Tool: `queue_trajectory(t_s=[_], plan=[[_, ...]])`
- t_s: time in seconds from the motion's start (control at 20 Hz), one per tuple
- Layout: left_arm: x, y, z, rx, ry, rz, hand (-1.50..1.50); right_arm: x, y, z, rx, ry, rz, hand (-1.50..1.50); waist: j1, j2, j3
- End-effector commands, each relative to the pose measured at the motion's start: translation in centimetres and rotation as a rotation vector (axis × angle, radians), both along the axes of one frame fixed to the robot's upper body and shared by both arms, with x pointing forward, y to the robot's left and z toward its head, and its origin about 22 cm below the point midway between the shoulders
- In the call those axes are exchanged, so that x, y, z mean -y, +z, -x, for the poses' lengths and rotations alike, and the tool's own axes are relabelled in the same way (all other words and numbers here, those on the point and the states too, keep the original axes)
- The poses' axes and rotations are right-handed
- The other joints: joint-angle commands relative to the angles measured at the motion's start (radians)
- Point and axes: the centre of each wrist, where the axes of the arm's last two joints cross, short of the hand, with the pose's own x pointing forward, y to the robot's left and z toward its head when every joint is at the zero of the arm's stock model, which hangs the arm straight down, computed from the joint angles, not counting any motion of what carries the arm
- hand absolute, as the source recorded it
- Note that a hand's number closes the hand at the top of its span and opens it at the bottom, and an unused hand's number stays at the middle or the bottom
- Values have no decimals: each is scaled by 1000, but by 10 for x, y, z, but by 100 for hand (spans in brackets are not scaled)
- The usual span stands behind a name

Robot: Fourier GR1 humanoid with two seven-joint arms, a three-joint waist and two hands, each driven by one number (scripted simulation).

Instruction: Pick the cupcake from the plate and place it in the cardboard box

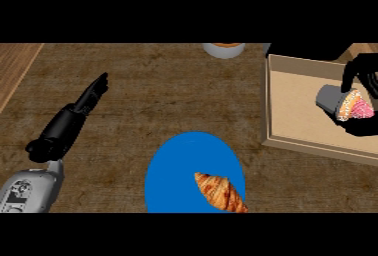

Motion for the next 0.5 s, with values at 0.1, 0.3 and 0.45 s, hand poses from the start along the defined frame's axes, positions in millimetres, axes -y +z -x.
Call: queue_trajectory(t_s=[0.1,0.3,0.45], plan=[[-7,12,-6,18,-16,-22,0,47,4,-37,-96,-66,185,150,19,4,0],[6,19,-9,18,-31,0,0,71,-21,-47,-310,-67,292,150,32,10,1],[0,4,-5,17,-30,-1,0,65,-23,-69,-342,-26,343,150,30,8,0]])
